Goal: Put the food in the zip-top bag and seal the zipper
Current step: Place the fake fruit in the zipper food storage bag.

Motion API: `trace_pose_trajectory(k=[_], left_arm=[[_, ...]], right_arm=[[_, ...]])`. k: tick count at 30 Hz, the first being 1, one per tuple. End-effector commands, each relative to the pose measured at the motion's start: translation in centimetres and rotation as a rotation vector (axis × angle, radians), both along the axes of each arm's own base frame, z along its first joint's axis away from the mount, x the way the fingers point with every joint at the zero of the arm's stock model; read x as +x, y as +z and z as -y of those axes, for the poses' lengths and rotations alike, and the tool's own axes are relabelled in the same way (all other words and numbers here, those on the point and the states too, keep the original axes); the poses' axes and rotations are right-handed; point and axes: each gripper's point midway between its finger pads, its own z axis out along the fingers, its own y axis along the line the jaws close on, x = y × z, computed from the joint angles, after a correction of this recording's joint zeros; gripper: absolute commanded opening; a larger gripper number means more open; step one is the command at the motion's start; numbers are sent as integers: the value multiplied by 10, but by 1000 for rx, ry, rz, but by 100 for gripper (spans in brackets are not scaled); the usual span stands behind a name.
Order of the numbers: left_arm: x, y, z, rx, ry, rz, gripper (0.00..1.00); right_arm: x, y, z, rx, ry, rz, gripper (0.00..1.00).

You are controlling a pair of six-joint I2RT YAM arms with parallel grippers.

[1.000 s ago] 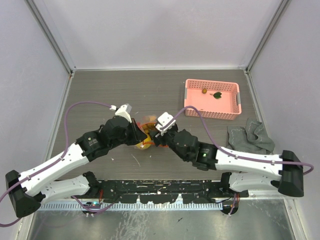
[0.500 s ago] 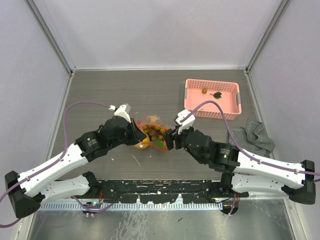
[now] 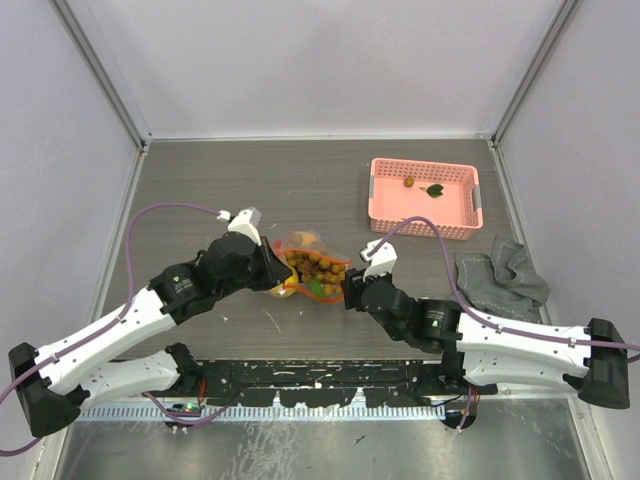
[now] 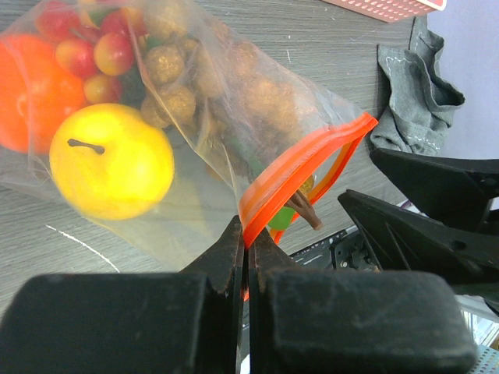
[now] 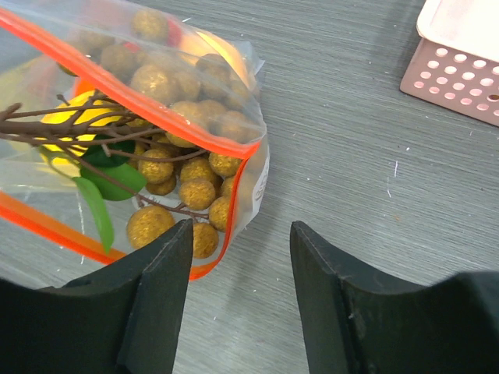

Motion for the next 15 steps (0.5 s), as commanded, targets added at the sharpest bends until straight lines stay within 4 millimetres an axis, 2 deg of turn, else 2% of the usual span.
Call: trace_pose_trajectory(k=[1, 4, 8, 10, 14, 15], left_arm=[[1, 18, 2, -50, -12, 52, 0], [1, 19, 2, -50, -13, 52, 0], [0, 17, 1, -42, -15, 50, 0], [-1, 18, -1, -35, -15, 53, 0], [0, 24, -9, -14, -5, 75, 0], [-1, 24, -11, 0, -4, 78, 0]], right_arm=[[14, 15, -8, 123, -87, 50, 55], [15, 12, -19, 129, -68, 44, 53], [19, 11, -26, 107, -74, 48, 43], [20, 12, -25, 99, -80, 49, 33], [21, 22, -20, 82, -94, 53, 2], [20, 28, -19, 80, -91, 53, 0]])
